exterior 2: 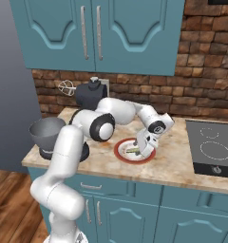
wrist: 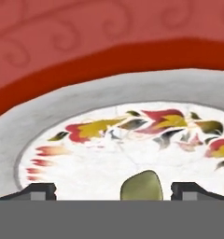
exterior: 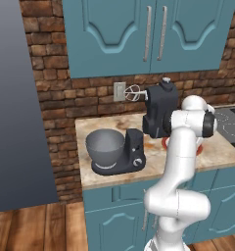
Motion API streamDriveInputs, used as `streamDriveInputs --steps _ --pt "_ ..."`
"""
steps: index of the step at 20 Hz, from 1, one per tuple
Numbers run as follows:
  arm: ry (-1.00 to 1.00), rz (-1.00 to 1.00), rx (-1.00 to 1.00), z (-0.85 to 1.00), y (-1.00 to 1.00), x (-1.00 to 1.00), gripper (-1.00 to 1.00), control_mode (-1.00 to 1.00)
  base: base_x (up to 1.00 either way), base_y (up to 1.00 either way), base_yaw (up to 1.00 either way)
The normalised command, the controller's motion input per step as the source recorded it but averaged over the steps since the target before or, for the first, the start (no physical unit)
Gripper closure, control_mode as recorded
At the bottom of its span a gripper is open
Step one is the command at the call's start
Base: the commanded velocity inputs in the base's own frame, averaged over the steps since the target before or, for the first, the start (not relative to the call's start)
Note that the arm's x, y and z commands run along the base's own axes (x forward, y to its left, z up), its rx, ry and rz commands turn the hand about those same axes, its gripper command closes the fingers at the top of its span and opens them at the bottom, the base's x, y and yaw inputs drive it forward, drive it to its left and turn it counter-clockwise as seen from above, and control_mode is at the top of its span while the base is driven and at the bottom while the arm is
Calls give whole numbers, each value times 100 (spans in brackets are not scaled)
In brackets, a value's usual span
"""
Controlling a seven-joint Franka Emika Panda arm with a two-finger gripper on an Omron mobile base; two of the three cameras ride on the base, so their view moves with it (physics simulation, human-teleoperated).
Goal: Add butter and sugar cubes to the stand mixer bowl and then turn on the stand mixer to begin making frosting.
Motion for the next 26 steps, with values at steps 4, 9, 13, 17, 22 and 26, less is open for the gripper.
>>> streamDriveInputs --steps 4,9,13,17,22,26 --pt "7 -17 -1 -15 0 -3 100 -100 0 0 0" --pt "0 -22 0 29 0 -33 100 -100 0 0 0" --pt "-10 -22 0 87 0 -54 100 -100 0 0 0" --pt "-15 -21 0 100 0 -81 100 -100 0 0 0" --pt "-22 -17 -1 100 6 -100 100 -100 0 0 0" --pt "-25 -13 -5 99 38 -100 100 -100 0 0 0"
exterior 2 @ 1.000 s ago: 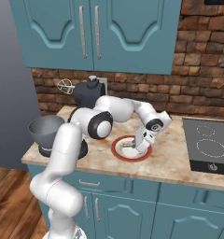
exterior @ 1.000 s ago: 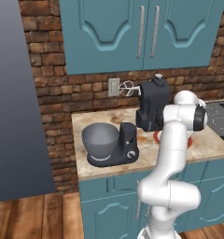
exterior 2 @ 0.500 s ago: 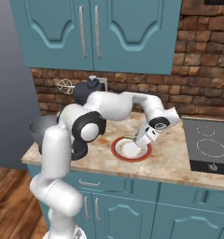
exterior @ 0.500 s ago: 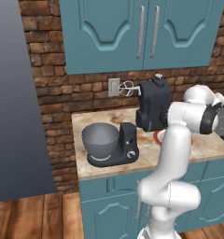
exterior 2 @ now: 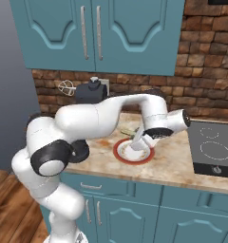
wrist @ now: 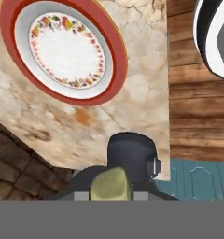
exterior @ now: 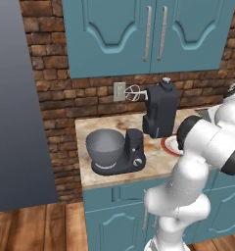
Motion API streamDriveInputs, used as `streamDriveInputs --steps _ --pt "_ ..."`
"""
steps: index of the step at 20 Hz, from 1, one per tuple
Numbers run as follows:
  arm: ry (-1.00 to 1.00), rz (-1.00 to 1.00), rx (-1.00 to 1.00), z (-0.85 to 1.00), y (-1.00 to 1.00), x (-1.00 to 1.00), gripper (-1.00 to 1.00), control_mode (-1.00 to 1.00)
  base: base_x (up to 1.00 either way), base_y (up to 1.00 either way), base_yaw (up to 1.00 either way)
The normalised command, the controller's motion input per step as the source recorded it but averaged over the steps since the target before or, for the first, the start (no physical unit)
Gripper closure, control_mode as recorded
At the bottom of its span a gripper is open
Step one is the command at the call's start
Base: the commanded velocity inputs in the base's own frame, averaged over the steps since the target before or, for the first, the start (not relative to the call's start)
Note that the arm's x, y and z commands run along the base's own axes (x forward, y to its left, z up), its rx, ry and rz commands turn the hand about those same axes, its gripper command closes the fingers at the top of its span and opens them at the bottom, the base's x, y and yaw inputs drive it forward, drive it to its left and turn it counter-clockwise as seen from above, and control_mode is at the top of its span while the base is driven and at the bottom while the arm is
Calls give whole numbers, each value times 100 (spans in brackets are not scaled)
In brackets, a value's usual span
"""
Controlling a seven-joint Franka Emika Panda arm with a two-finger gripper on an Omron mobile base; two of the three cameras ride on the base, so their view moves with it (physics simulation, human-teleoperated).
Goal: Add butter and sugar cubes to the stand mixer bowl and then turn on the stand mixer to begin making frosting.
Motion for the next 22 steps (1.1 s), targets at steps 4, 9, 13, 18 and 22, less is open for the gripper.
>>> streamDriveInputs --steps 4,9,13,18,22 --pt "-22 -8 -10 88 66 -100 100 -100 0 0 0" --pt "-21 -3 -14 80 95 -99 100 -100 0 0 0" --pt "-13 0 -16 72 100 -74 100 -100 0 0 0" --pt "-7 0 -20 59 100 -46 100 -100 0 0 0" --pt "0 -4 -26 38 100 -12 100 -100 0 0 0"
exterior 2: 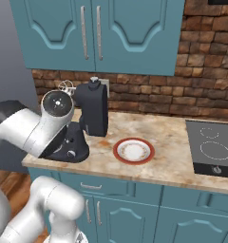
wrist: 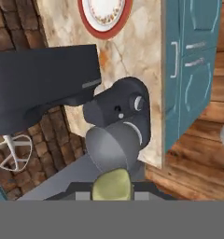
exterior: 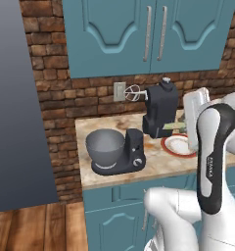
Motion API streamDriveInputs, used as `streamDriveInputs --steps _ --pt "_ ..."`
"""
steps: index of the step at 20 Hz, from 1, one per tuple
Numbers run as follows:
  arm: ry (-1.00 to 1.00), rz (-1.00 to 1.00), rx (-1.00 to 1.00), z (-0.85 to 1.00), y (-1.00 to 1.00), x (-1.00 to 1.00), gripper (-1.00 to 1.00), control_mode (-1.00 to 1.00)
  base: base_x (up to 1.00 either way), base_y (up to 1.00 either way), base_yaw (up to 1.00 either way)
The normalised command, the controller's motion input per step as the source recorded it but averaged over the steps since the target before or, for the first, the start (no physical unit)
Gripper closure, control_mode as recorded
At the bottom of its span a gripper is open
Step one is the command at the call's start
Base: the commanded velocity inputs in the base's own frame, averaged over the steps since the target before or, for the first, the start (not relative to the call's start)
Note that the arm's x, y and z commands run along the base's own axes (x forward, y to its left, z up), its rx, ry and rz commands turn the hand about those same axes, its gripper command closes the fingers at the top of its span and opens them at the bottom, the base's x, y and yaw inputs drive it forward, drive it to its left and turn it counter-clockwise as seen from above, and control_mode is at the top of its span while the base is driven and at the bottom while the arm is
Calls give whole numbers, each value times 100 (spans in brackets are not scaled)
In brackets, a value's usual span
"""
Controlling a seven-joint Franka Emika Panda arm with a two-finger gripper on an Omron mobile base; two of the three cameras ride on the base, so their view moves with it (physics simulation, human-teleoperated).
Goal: Add butter and sugar cubes to the stand mixer bowl and then turn on the stand mixer to begin making frosting.
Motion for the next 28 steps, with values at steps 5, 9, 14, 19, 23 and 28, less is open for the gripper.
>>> streamDriveInputs --steps 5,9,14,19,23,28 --pt "4 -12 -35 4 100 12 100 -100 0 0 0" --pt "11 -17 -36 -2 96 40 100 -100 0 0 0" --pt "17 -19 -30 -3 83 58 100 -100 0 0 0" --pt "17 -17 -20 -26 33 72 100 -100 0 0 0" --pt "25 -14 -5 -43 4 83 100 -100 0 0 0" --pt "27 -5 0 -62 2 65 100 -100 0 0 0"
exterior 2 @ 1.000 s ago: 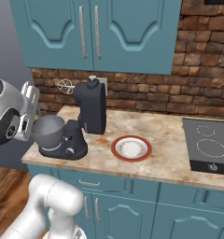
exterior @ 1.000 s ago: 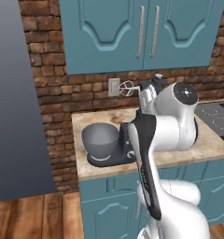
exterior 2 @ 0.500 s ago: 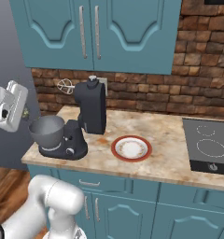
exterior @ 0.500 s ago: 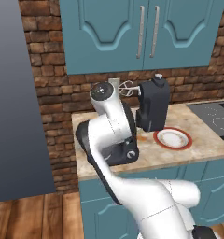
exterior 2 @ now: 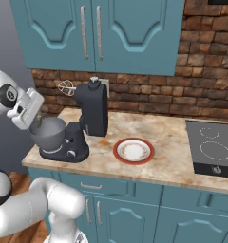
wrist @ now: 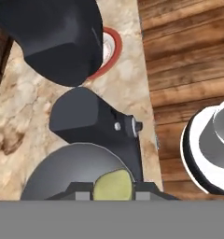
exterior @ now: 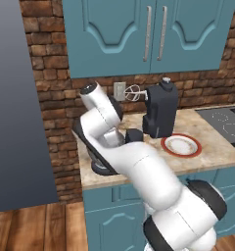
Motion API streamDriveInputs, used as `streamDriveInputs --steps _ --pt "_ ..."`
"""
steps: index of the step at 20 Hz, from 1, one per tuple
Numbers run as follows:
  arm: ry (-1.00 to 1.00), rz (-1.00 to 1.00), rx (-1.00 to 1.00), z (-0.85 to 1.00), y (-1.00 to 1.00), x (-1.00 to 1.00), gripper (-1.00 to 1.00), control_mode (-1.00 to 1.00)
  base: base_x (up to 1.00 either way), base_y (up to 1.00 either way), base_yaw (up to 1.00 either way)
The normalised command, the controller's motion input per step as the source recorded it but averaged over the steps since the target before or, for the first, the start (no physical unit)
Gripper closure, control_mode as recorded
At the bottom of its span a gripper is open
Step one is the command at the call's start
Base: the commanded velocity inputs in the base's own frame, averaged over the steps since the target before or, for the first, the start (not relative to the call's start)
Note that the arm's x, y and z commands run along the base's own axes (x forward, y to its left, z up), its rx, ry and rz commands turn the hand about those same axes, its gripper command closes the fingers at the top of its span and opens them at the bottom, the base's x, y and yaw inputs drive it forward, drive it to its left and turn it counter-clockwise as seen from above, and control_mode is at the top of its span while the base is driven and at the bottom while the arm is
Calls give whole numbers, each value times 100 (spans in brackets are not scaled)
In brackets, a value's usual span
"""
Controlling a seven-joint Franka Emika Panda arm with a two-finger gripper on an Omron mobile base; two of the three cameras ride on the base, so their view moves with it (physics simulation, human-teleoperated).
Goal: Add butter and sugar cubes to the stand mixer bowl and then turn on the stand mixer to begin making frosting.
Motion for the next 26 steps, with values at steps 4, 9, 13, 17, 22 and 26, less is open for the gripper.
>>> streamDriveInputs --steps 4,9,13,17,22,26 --pt "21 0 0 -63 7 49 100 -100 0 0 0" --pt "5 3 0 -56 13 16 100 -100 0 0 0" --pt "0 7 0 -51 20 2 100 -100 0 0 0" --pt "0 6 0 -49 6 16 100 -100 0 0 0" --pt "0 7 0 -39 11 30 100 -100 0 0 0" --pt "0 7 0 -35 14 36 100 -100 0 0 0"
